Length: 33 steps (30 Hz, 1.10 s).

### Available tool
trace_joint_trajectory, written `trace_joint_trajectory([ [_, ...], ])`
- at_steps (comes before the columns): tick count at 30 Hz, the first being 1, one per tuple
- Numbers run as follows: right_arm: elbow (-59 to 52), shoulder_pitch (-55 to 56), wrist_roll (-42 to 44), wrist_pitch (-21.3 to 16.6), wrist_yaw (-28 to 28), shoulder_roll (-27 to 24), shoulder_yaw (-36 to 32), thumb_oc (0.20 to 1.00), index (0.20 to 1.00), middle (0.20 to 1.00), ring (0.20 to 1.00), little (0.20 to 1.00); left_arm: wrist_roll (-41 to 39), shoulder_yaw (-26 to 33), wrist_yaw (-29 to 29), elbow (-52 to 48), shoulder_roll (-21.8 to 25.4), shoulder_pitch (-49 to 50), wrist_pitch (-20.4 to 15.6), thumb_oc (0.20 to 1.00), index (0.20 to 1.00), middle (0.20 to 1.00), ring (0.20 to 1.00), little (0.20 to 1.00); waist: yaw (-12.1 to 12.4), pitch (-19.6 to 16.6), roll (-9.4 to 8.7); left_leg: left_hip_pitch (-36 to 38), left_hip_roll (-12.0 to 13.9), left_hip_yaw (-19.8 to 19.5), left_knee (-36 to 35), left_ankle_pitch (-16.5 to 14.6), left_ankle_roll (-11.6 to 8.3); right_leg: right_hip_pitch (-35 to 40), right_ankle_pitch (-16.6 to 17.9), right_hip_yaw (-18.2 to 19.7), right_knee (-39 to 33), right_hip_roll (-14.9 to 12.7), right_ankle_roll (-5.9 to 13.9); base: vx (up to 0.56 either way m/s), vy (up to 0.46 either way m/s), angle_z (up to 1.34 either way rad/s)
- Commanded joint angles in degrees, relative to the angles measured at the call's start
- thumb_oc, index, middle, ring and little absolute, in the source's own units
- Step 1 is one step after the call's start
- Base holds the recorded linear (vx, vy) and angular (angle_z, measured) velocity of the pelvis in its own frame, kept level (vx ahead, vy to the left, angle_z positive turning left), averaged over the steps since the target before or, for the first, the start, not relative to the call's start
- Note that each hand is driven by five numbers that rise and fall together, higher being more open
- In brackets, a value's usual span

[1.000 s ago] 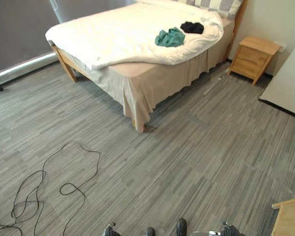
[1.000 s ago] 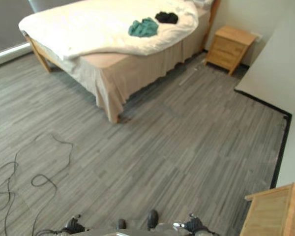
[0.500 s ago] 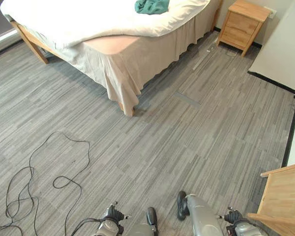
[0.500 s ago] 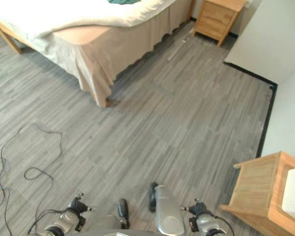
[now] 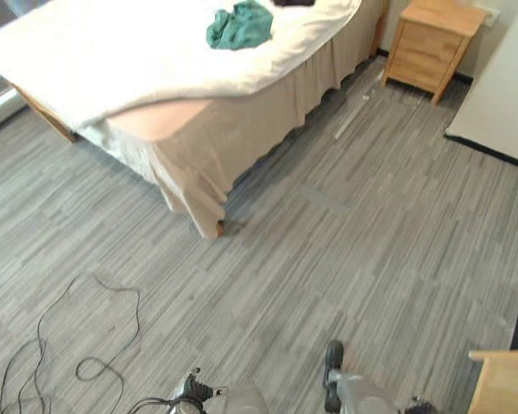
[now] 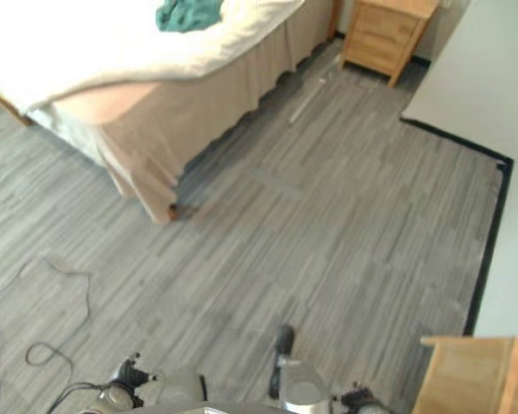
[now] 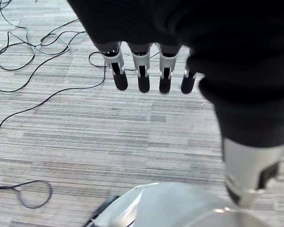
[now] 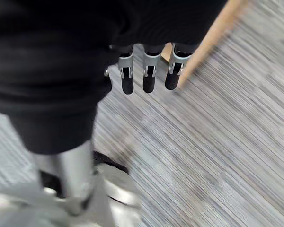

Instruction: Tidy up the quilt and then pick up the clothes from the bed and put them into the laundry hamper.

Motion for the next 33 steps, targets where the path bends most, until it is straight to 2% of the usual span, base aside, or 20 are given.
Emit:
trace_joint_trajectory([
  [1, -0.2, -4.0, -3.1, -0.8, -1.7, -1.9, 2.4, 1.000, 1.000, 1.000, 1.000, 1.000, -2.9, -4.0, 0.2, -1.0, 0.5, -4.6, -1.2, 1.000, 1.000, 1.000, 1.000, 1.000, 2.8, 4.3, -4.51, 4.3, -7.6, 11.7, -12.8, -14.2, 4.89, 2.9, -2.2, 3.6, -4.7, -4.0, 6.42, 0.75, 0.135, -0.39],
  [2, -0.2, -4.7, -3.3, -1.1, -1.9, -2.0, 2.8, 1.000, 1.000, 1.000, 1.000, 1.000, -4.3, -3.0, 1.0, -0.8, -0.4, -4.9, -1.2, 1.000, 1.000, 1.000, 1.000, 1.000, 5.5, 3.7, -3.83, 0.5, -9.8, 12.2, -21.7, -15.3, 5.11, 5.3, -3.9, 6.0, -4.8, -3.9, 7.44, 0.58, 0.147, -0.37],
  [3, -0.2, -4.7, -3.3, -1.1, -1.9, -2.0, 2.8, 1.000, 1.000, 1.000, 1.000, 1.000, -4.3, -3.0, 1.0, -0.8, -0.4, -4.9, -1.2, 1.000, 1.000, 1.000, 1.000, 1.000, 5.6, 3.7, -4.05, 0.7, -10.0, 12.4, -22.2, -15.0, 5.17, 5.2, -3.9, 6.1, -4.8, -4.2, 7.48, 0.89, 0.218, -0.41],
  [4, -0.4, -5.3, -3.4, -1.3, -2.2, -2.0, 3.4, 1.000, 1.000, 1.000, 1.000, 1.000, -4.8, -2.1, 0.7, 0.0, -1.3, -4.4, -1.0, 1.000, 1.000, 1.000, 1.000, 1.000, 7.8, 2.7, -3.30, -0.7, -10.1, 15.2, -39.5, -13.2, 5.51, 9.6, -6.9, 6.9, -4.8, -3.0, 8.59, 0.52, 0.102, -0.60],
  [6, -0.4, -4.9, -3.7, -1.3, -2.2, -1.8, 3.3, 1.000, 1.000, 1.000, 1.000, 1.000, -4.8, -1.9, 0.5, 0.3, -1.5, -4.3, -0.7, 1.000, 1.000, 1.000, 1.000, 1.000, 8.2, 2.1, -2.96, 0.2, -10.0, 16.9, -46.2, -11.4, 5.35, 10.9, -7.7, 6.8, -4.8, -2.7, 8.77, 0.55, 0.112, -0.81],
  [8, -0.1, -4.1, -4.6, -1.5, -2.4, -1.5, 3.0, 1.000, 1.000, 1.000, 1.000, 1.000, -4.1, -1.2, 0.2, 1.3, -1.4, -3.2, -0.1, 1.000, 1.000, 1.000, 1.000, 1.000, 7.8, 1.2, -2.31, -0.8, -7.3, 25.9, -56.4, -9.1, 3.80, 15.0, -11.3, 4.8, -4.8, -0.7, 9.31, 0.70, 0.145, -0.39],
  [9, 0.2, -3.6, -5.0, -1.4, -2.5, -1.1, 3.0, 1.000, 1.000, 1.000, 1.000, 1.000, -3.6, -0.9, 0.0, 1.3, -1.1, -2.7, 0.2, 1.000, 1.000, 1.000, 1.000, 1.000, 7.8, 1.2, -2.75, 0.6, -7.6, 29.8, -59.8, -8.8, 4.24, 17.4, -11.9, 4.3, -4.8, -1.1, 9.82, 0.71, 0.151, -0.26],
  [11, 0.5, -3.0, -5.5, -1.3, -2.1, 0.2, 3.5, 1.000, 1.000, 1.000, 1.000, 1.000, -3.9, 0.9, -0.4, 1.9, -0.3, -1.4, 0.7, 1.000, 1.000, 1.000, 1.000, 1.000, 8.8, -0.8, -3.61, 2.3, -7.5, 31.4, -60.9, -7.8, 5.44, 19.8, -12.6, 4.5, -1.7, -0.7, 10.80, 0.77, 0.158, -0.16],
  [13, 1.1, -1.6, -7.0, -0.9, -1.2, 1.5, 3.3, 1.000, 1.000, 1.000, 1.000, 1.000, -4.0, 2.6, -1.0, 3.4, 0.2, -0.6, 1.2, 1.000, 1.000, 1.000, 1.000, 1.000, 9.3, -2.2, -5.13, 4.4, -10.2, 30.2, -61.0, -7.4, 7.82, 18.1, -10.1, 4.4, 9.4, -2.2, 13.81, 0.81, 0.229, 0.91],
  [14, 1.7, -0.4, -8.4, -0.5, -0.9, 2.2, 2.9, 1.000, 1.000, 1.000, 1.000, 1.000, -3.7, 3.4, -0.9, 4.4, 0.9, 0.2, 1.4, 1.000, 1.000, 1.000, 1.000, 1.000, 8.1, -1.9, -6.23, 8.5, -12.8, 29.7, -60.7, -9.6, 10.46, 13.2, 2.0, 4.1, 26.1, -6.5, 19.39, 0.64, 0.245, 1.11],
  [15, 1.7, -0.4, -8.5, -0.5, -1.0, 2.3, 2.9, 1.000, 1.000, 1.000, 1.000, 1.000, -3.7, 3.4, -0.9, 4.4, 0.9, 0.3, 1.4, 1.000, 1.000, 1.000, 1.000, 1.000, 8.1, -2.0, -6.35, 8.5, -12.9, 29.7, -60.7, -9.6, 10.55, 13.0, 1.8, 4.2, 26.4, -6.7, 19.44, 0.76, 0.289, 1.16],
  [16, 1.1, 0.1, -7.8, -0.7, -0.5, 2.3, 1.9, 1.000, 1.000, 1.000, 1.000, 1.000, -3.7, 3.4, -0.7, 4.2, 1.8, -0.1, 1.5, 1.000, 1.000, 1.000, 1.000, 1.000, 5.9, -0.8, -4.54, 13.3, -12.4, 27.6, -61.5, -11.9, 11.36, 4.8, 4.2, 5.9, 39.2, -8.4, 18.75, 0.30, 0.083, 1.25],
  [17, 1.1, 0.1, -7.8, -0.7, -0.5, 2.2, 2.0, 1.000, 1.000, 1.000, 1.000, 1.000, -3.7, 3.5, -0.7, 4.2, 1.8, -0.1, 1.5, 1.000, 1.000, 1.000, 1.000, 1.000, 6.2, -0.9, -3.95, 12.8, -11.2, 28.4, -61.6, -10.9, 11.38, 4.2, 5.0, 5.6, 38.8, -7.6, 17.92, 0.68, 0.083, 1.05],
  [18, 0.1, 0.0, -7.4, -1.1, -0.6, 2.2, 2.4, 1.000, 1.000, 1.000, 1.000, 1.000, -3.9, 3.3, -0.5, 3.8, 2.7, -1.0, 0.8, 1.000, 1.000, 1.000, 1.000, 1.000, 4.1, -0.1, -2.74, 16.6, -11.3, 24.9, -61.9, -13.2, 10.98, -0.5, 0.0, 4.4, 36.8, -8.6, 15.56, 0.50, -0.040, 0.95],
  [21, -0.4, -0.1, -7.1, -1.0, -0.4, 2.2, 3.0, 1.000, 1.000, 1.000, 1.000, 1.000, -4.7, 2.4, -0.4, 3.0, 2.6, -2.2, 0.4, 1.000, 1.000, 1.000, 1.000, 1.000, 2.5, 0.4, -2.27, 19.3, -11.7, 21.5, -61.9, -14.5, 10.10, -2.8, -3.1, 4.2, 28.0, -8.5, 13.37, 0.48, -0.074, 1.15],
  [22, -0.5, 0.1, -7.0, -1.0, -0.2, 2.1, 2.9, 1.000, 1.000, 1.000, 1.000, 1.000, -4.8, 2.1, -0.4, 2.6, 2.6, -2.7, 0.3, 1.000, 1.000, 1.000, 1.000, 1.000, 2.1, 0.3, -2.59, 20.4, -11.7, 20.3, -61.9, -15.2, 9.37, -2.4, -4.4, 4.5, 21.4, -8.5, 12.78, 0.50, -0.278, 1.36],
  [23, -0.3, 0.1, -6.8, -0.7, 0.0, 1.8, 3.0, 1.000, 1.000, 1.000, 1.000, 1.000, -4.6, 0.9, -0.4, 2.1, 2.7, -3.9, -0.2, 1.000, 1.000, 1.000, 1.000, 1.000, 1.2, 0.3, -3.81, 22.6, -12.1, 17.4, -61.9, -17.3, 7.92, -2.3, -2.6, 7.5, 5.8, -8.2, 13.24, 0.63, -0.375, 1.33],
  [24, -0.2, 0.0, -6.6, -0.4, 0.1, 1.8, 2.6, 1.000, 1.000, 1.000, 1.000, 1.000, -4.2, 0.5, -0.3, 1.8, 2.7, -4.5, -0.5, 1.000, 1.000, 1.000, 1.000, 1.000, 0.9, 0.4, -4.29, 23.5, -12.1, 16.1, -61.9, -18.0, 7.37, -2.7, -0.8, 10.0, 2.1, -8.3, 14.10, 0.47, -0.317, 1.01],
  [26, 0.0, 0.8, -6.6, -0.4, 0.5, 2.0, 2.3, 1.000, 1.000, 1.000, 1.000, 1.000, -3.5, -0.2, -0.1, 1.6, 2.6, -4.8, -1.1, 1.000, 1.000, 1.000, 1.000, 1.000, 0.7, -0.2, -5.06, 24.6, -12.2, 13.4, -61.9, -19.0, 6.58, -3.1, 0.9, 13.7, -0.6, -8.5, 14.61, 0.36, -0.265, 1.64],
  [33, 1.6, 0.4, -9.0, -0.4, 1.1, 0.7, 4.1, 1.000, 1.000, 1.000, 1.000, 1.000, -6.5, 1.7, 0.3, 1.3, 1.5, -3.2, -1.8, 1.000, 1.000, 1.000, 1.000, 1.000, 1.0, -1.5, -5.36, 24.6, -9.9, 8.8, -53.8, -21.9, 4.41, 2.1, 0.4, 10.8, -2.0, -7.1, 12.28, 0.35, -0.300, 0.93],
])
